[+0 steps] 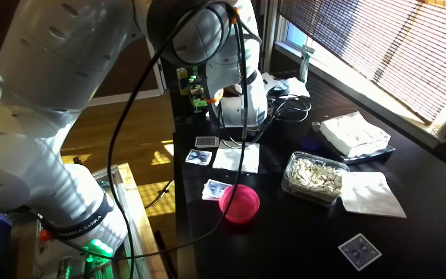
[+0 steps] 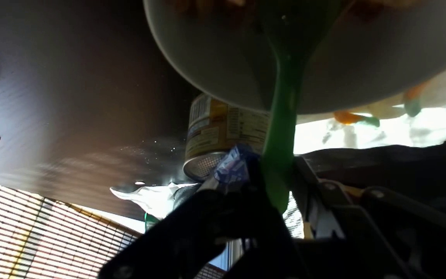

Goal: Use the green spoon to place some contents from the white and black bowl and put them on the white napkin.

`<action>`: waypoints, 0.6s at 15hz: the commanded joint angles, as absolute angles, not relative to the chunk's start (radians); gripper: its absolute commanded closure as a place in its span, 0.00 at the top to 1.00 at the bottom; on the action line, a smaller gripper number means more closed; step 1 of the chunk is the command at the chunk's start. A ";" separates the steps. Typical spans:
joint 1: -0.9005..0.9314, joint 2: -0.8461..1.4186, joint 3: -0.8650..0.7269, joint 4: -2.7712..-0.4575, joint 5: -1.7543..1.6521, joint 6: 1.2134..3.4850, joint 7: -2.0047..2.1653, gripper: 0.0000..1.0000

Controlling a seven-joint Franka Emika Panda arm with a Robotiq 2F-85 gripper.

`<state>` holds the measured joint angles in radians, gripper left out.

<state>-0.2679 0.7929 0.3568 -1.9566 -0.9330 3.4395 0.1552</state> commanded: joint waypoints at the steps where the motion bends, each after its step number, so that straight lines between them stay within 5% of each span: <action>1: -0.328 0.793 0.410 -1.960 -0.979 3.396 0.143 0.06; 9: -0.390 0.799 0.498 -1.960 -0.981 3.303 0.098 0.06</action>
